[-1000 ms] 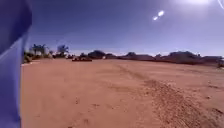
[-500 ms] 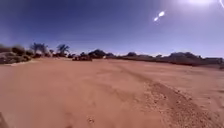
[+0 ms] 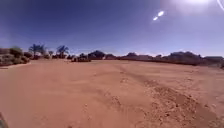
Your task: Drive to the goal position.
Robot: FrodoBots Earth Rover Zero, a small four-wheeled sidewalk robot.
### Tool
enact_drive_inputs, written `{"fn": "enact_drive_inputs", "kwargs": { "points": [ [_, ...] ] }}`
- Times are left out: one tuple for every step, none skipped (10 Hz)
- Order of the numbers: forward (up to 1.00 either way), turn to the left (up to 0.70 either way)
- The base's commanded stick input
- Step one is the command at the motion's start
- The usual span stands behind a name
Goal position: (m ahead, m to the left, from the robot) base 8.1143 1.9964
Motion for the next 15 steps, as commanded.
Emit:
{"fn": "enact_drive_inputs", "kwargs": {
  "points": [
    [0.70,0.00],
    [0.70,0.00],
    [0.70,0.00],
    [0.70,0.00],
    [0.70,0.00],
    [0.70,0.00],
    [0.70,0.00],
    [0.70,0.00],
    [0.70,0.00],
    [0.70,0.00],
    [0.70,0.00],
    [0.70,0.00],
    [0.70,0.00],
    [0.70,0.00],
    [0.70,0.00]
  ]
}}
